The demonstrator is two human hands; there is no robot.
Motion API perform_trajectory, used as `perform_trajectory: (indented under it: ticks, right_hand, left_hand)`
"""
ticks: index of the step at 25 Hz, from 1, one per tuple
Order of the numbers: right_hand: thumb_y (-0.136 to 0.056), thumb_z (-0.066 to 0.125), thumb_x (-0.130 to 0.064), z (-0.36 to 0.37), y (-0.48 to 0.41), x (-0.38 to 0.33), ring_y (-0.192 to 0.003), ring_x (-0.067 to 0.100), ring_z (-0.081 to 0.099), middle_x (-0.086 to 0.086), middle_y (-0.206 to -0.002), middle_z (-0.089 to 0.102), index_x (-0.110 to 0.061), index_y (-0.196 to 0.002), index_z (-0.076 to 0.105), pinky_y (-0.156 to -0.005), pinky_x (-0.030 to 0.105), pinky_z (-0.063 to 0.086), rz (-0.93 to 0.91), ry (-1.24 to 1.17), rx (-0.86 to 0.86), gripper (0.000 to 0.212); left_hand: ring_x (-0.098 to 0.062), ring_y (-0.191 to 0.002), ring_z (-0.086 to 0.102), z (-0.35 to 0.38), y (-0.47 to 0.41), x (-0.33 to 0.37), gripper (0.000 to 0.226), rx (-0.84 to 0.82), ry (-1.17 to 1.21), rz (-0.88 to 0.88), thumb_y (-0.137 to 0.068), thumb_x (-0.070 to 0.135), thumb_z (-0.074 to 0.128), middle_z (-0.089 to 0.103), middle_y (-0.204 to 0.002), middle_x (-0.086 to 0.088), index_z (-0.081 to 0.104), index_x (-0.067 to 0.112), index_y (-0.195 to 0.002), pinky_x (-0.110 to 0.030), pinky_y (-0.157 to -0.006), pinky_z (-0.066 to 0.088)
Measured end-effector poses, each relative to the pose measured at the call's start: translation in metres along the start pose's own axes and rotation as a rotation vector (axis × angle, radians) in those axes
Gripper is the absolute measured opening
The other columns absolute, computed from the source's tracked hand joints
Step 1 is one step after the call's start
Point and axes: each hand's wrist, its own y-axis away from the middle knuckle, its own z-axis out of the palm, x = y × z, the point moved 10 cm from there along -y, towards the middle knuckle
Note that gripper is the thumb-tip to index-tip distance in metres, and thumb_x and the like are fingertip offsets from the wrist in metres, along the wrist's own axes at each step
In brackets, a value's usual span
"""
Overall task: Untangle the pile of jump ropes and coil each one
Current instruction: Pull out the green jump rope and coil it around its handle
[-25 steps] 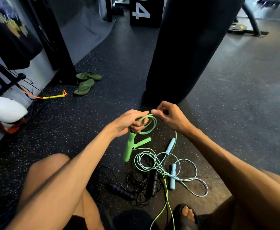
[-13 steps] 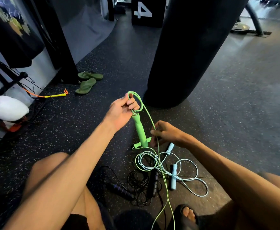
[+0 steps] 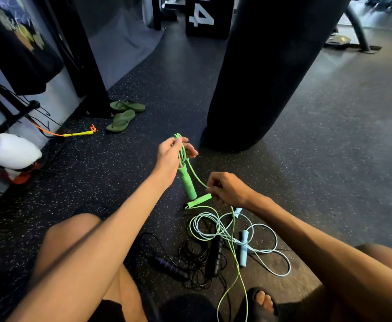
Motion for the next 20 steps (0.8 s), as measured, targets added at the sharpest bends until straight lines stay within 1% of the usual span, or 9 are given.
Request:
perform_trajectory:
  ticks: [3,6,8,10,13,16,18,19,20]
  right_hand:
    - [-0.094,0.058,-0.013,-0.018,0.001,-0.019,-0.054,0.005,0.052,-0.008,-0.064,0.057,-0.014,-0.086,0.060,-0.060,0.030,0.044,-0.149,0.075,0.082,0.009]
    - [-0.098,0.054,-0.017,-0.035,0.002,-0.027,-0.058,0.016,0.053,-0.007,-0.064,0.055,-0.018,-0.091,0.061,-0.060,0.035,0.046,-0.214,0.094,0.121,0.010]
    - [-0.098,0.054,-0.021,-0.044,0.002,-0.029,-0.060,0.016,0.056,-0.007,-0.067,0.058,-0.019,-0.093,0.063,-0.061,0.036,0.047,-0.232,0.117,0.144,0.011]
    - [-0.097,0.058,-0.025,-0.056,0.002,-0.033,-0.063,0.013,0.058,-0.006,-0.071,0.063,-0.018,-0.091,0.066,-0.062,0.033,0.047,-0.242,0.115,0.186,0.012]
    - [-0.094,0.063,-0.031,-0.075,0.002,-0.030,-0.059,0.008,0.057,-0.001,-0.071,0.066,-0.018,-0.088,0.065,-0.056,0.024,0.045,-0.199,0.008,0.255,0.015]
    - [-0.095,0.059,-0.041,-0.083,0.000,-0.020,-0.058,0.013,0.057,0.003,-0.070,0.064,-0.021,-0.087,0.060,-0.056,0.031,0.046,-0.124,-0.073,0.300,0.021]
    - [-0.094,0.054,-0.049,-0.088,-0.001,-0.010,-0.062,0.023,0.058,0.008,-0.072,0.063,-0.021,-0.087,0.057,-0.059,0.039,0.047,-0.083,-0.126,0.323,0.028]
    - [-0.094,0.052,-0.051,-0.090,-0.002,-0.004,-0.063,0.025,0.056,0.010,-0.074,0.062,-0.020,-0.089,0.057,-0.061,0.041,0.047,-0.061,-0.165,0.327,0.031]
    - [-0.095,0.051,-0.050,-0.091,-0.002,0.003,-0.064,0.023,0.052,0.010,-0.074,0.059,-0.019,-0.091,0.056,-0.060,0.042,0.045,-0.039,-0.211,0.329,0.032]
  left_hand:
    - [-0.017,-0.051,0.064,0.014,0.008,0.002,0.021,-0.105,-0.374,0.099,-0.103,0.007,0.038,0.063,-0.067,-0.015,0.056,-0.002,-0.096,-0.026,-0.056,0.055]
    - [-0.011,-0.055,0.064,0.027,0.014,-0.002,0.022,-0.205,-0.724,0.164,-0.100,0.010,0.046,0.068,-0.067,-0.009,0.064,0.001,-0.094,-0.022,-0.061,0.052]
    - [-0.014,-0.055,0.064,0.035,0.018,-0.009,0.022,-0.300,-0.802,0.141,-0.099,0.011,0.047,0.069,-0.066,-0.008,0.067,0.007,-0.091,-0.025,-0.062,0.051]
    - [-0.016,-0.049,0.061,0.043,0.024,-0.022,0.025,-0.424,-0.831,0.050,-0.101,0.010,0.045,0.065,-0.060,-0.005,0.064,0.009,-0.086,-0.025,-0.054,0.046]
    - [-0.010,-0.042,0.039,0.054,0.036,-0.045,0.036,-0.571,-0.758,-0.163,-0.103,0.014,0.040,0.045,-0.049,0.003,0.062,0.009,-0.076,-0.022,-0.044,0.029]
    - [-0.005,-0.038,0.026,0.059,0.042,-0.050,0.040,-0.607,-0.666,-0.280,-0.103,0.021,0.040,0.033,-0.044,0.009,0.056,0.010,-0.069,-0.018,-0.040,0.020]
    - [-0.007,-0.038,0.021,0.063,0.047,-0.044,0.043,-0.638,-0.563,-0.304,-0.103,0.027,0.040,0.028,-0.045,0.008,0.047,0.013,-0.063,-0.023,-0.043,0.014]
    - [-0.008,-0.038,0.018,0.065,0.050,-0.041,0.044,-0.666,-0.462,-0.322,-0.103,0.027,0.039,0.025,-0.045,0.007,0.043,0.014,-0.062,-0.027,-0.046,0.012]
    - [-0.009,-0.039,0.016,0.067,0.052,-0.037,0.044,-0.687,-0.344,-0.345,-0.103,0.027,0.037,0.022,-0.047,0.006,0.040,0.015,-0.061,-0.029,-0.047,0.013]
